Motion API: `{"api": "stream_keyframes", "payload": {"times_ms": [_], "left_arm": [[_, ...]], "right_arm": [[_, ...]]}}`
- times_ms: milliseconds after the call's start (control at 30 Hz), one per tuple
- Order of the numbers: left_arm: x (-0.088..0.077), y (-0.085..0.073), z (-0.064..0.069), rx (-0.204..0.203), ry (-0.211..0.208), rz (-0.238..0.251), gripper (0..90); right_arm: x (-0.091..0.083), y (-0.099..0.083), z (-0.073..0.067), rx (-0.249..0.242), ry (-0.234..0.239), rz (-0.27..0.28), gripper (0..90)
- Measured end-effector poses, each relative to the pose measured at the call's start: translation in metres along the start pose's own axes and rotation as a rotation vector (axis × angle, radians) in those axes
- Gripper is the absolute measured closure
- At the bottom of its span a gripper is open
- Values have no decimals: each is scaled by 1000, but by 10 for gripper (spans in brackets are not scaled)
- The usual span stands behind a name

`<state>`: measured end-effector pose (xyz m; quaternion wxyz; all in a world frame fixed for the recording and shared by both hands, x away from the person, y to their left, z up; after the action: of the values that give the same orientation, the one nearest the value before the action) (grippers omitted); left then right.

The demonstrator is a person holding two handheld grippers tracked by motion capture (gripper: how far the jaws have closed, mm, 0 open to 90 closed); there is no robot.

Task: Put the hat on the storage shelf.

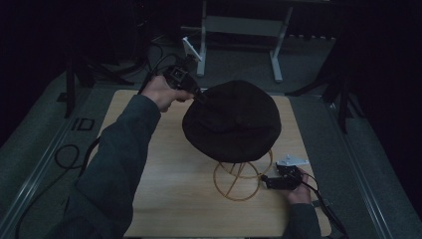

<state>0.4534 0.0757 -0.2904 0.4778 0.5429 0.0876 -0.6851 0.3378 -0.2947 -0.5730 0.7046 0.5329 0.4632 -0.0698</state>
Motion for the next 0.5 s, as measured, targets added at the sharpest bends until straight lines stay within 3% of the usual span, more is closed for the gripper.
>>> {"api": "stream_keyframes", "payload": {"times_ms": [500], "left_arm": [[4, 6, 15, 27, -8, -3, 796]], "right_arm": [[2, 2, 1, -6, 0, 2, 153]]}}
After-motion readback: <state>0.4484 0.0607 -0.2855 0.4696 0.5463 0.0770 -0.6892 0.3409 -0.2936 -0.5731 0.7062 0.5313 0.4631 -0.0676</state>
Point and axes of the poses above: each handheld gripper's, and its own axes: x roughly forward along the jaws, y roughly out of its top, z roughly to its right, the point moved 1 cm from there along x, roughly forward along the jaws, and after that the axes turned 3 degrees about -z, right-handed, at the moved point
